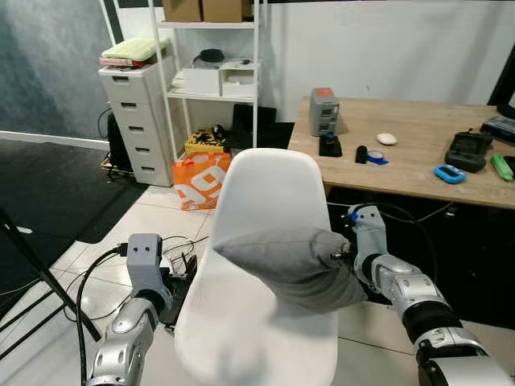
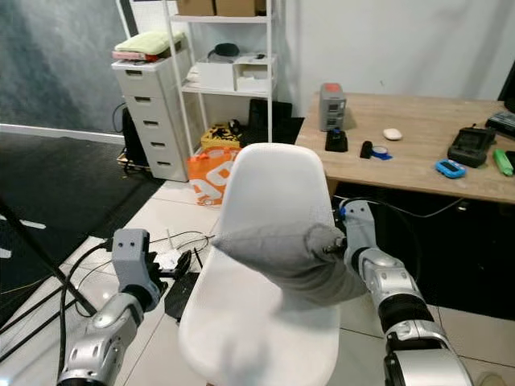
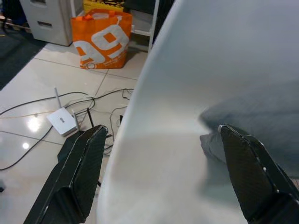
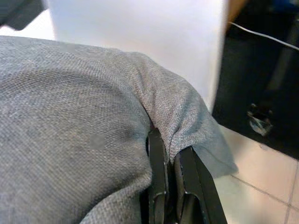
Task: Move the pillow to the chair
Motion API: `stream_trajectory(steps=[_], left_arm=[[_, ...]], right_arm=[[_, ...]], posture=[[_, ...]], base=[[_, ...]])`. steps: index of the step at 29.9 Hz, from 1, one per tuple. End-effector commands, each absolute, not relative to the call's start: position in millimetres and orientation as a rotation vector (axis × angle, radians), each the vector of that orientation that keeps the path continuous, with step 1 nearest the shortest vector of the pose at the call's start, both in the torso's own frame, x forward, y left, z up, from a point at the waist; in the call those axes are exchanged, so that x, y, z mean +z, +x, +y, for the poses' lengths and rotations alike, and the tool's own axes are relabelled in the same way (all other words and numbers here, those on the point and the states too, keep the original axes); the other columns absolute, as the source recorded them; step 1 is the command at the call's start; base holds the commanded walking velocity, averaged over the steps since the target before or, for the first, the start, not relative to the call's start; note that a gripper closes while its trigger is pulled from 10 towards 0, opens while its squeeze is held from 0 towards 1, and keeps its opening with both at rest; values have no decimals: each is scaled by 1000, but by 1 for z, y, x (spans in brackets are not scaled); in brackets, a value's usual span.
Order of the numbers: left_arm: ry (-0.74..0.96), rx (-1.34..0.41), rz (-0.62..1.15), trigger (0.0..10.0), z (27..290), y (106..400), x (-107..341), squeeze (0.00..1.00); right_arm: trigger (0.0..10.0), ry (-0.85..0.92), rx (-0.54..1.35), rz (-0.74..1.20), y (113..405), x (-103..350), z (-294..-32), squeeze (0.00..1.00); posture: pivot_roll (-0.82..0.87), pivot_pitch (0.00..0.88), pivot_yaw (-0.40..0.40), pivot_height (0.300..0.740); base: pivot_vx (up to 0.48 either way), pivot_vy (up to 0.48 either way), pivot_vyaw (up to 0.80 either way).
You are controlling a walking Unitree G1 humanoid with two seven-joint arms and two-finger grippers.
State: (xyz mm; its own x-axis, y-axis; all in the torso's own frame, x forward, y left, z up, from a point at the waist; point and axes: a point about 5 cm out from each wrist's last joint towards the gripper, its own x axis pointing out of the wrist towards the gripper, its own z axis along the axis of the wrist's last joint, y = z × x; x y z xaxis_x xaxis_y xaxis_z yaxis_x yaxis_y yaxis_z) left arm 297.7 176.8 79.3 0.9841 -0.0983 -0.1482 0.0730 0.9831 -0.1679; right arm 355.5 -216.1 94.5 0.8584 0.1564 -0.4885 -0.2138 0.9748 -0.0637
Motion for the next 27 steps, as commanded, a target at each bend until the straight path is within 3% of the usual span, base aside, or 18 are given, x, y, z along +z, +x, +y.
stream_trajectory(steps=[1,20,27], left_arm=[[-159,-100,171,10000,177,295,80,0],[-60,-244,178,10000,171,289,86,0],[-46,-255,171,10000,173,286,89,0]], right_arm=[[10000,-197,311,515,352,95,-207,0],[10000,-278,376,746,330,84,-219,0],[10000,-338,156,750,336,86,-242,0]], posture=[[-252,30,40,710],[-249,45,43,625],[-241,46,39,595]], base=[[0,0,0],[0,0,0],[0,0,0]])
